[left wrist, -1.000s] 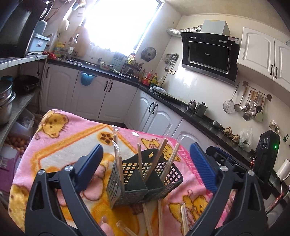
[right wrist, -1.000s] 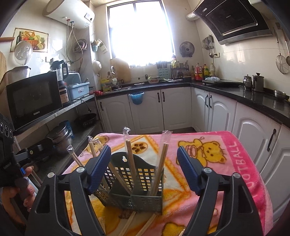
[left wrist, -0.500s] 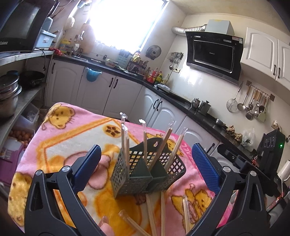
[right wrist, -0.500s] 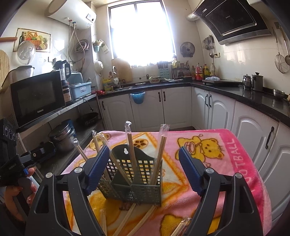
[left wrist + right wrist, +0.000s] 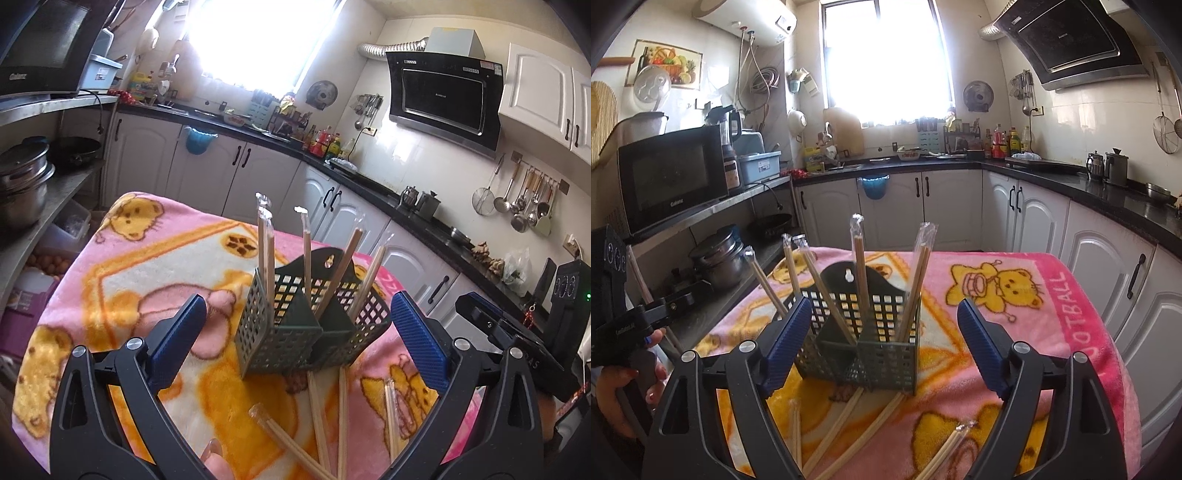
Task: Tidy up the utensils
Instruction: 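Move both open tools back down to the chopsticks on the blanket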
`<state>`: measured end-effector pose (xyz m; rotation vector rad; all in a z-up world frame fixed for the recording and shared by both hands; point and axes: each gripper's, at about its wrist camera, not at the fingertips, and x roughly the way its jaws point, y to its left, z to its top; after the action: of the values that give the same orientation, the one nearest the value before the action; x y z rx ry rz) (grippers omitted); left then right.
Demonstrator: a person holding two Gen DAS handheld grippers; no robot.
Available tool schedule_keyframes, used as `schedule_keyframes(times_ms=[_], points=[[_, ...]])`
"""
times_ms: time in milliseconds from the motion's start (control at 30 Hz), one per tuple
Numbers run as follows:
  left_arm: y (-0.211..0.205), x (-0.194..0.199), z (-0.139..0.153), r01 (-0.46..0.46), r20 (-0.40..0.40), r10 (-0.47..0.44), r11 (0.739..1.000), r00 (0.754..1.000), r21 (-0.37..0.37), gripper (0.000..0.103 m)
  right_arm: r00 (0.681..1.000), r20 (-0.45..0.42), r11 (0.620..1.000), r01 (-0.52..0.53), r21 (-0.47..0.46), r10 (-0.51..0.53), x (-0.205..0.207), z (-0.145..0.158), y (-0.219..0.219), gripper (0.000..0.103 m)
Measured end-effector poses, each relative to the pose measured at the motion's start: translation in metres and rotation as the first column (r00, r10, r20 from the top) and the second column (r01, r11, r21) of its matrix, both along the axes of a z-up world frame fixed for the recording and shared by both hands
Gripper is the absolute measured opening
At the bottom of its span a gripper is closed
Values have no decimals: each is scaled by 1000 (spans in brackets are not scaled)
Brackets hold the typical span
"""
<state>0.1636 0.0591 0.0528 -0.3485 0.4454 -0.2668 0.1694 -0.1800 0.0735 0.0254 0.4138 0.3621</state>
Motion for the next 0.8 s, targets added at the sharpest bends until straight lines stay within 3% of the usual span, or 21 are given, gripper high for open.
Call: schedule_keyframes(times_ms=[800], points=[[-21,-11,-53,1,-136,10,997,991,80,92,996,-90,999,-26,-38,22,-16,-42,5,79]])
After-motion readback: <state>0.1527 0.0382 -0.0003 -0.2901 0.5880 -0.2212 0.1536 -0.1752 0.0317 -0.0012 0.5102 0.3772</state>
